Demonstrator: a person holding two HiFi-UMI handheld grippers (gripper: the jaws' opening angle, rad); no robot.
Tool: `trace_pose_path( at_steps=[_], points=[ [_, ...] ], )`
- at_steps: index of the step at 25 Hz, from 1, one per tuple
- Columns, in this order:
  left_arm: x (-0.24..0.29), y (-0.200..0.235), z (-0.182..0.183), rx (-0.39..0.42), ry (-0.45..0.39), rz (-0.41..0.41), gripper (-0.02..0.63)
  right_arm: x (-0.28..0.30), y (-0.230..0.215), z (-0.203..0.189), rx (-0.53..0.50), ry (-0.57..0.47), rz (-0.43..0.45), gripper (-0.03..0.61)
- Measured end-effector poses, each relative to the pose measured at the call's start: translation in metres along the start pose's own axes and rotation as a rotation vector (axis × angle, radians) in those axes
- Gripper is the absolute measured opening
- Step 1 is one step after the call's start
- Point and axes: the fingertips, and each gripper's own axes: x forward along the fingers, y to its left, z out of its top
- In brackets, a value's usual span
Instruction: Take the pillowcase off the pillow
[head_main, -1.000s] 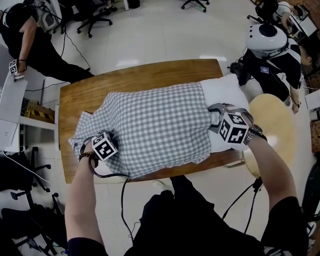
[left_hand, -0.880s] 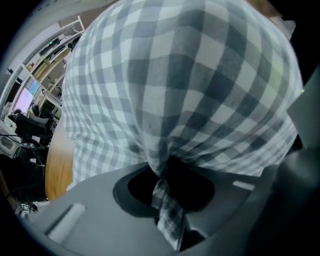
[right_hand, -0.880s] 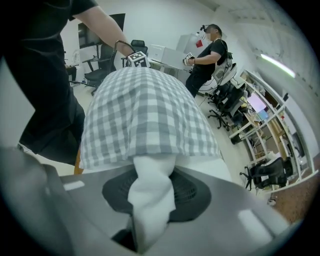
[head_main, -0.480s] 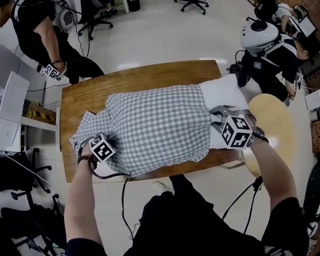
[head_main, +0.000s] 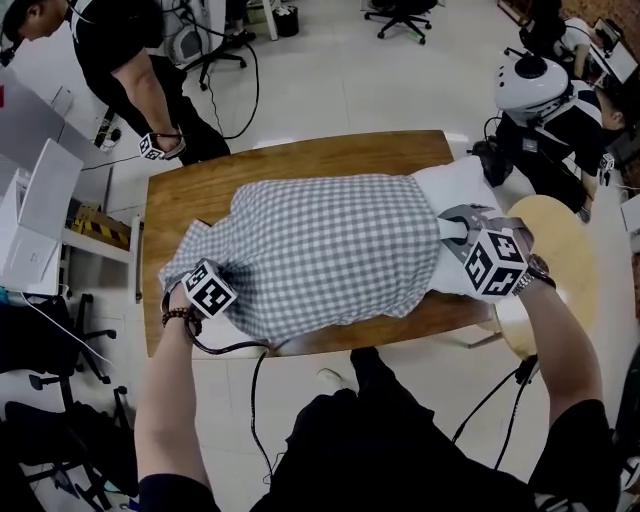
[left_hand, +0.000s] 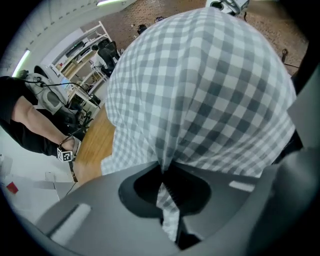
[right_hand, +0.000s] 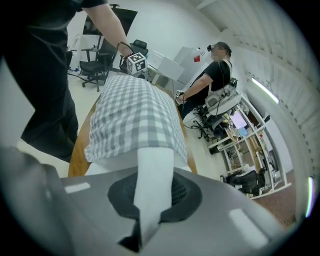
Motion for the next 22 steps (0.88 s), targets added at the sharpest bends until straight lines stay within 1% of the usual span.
trace_pose_path(
  at_steps=[3,8,12,18,22],
  points=[
    [-0.016,0.002,-0.004,-0.022,-0.004,0.034,0.009,-0.007,0.005,0.0,-0.007,0.001,-0.011,0.017],
    [-0.031,0.0,-0.014,-0.059,0.001,0.072,0.009,-0.012,0.014,-0.01,-0.005,0.01,-0.02,0.017],
    [-0.033,-0.007,-0.019,-0.078,0.005,0.087,0.009,-0.016,0.021,-0.023,0.004,0.019,-0.034,0.017],
    [-0.045,0.0,-0.036,-0.106,-0.007,0.098,0.009,-0.024,0.019,-0.021,0.012,0.047,-0.053,0.017],
    [-0.049,-0.001,-0.041,-0.122,-0.013,0.108,0.009,-0.03,0.018,-0.031,0.016,0.069,-0.068,0.017]
  ],
)
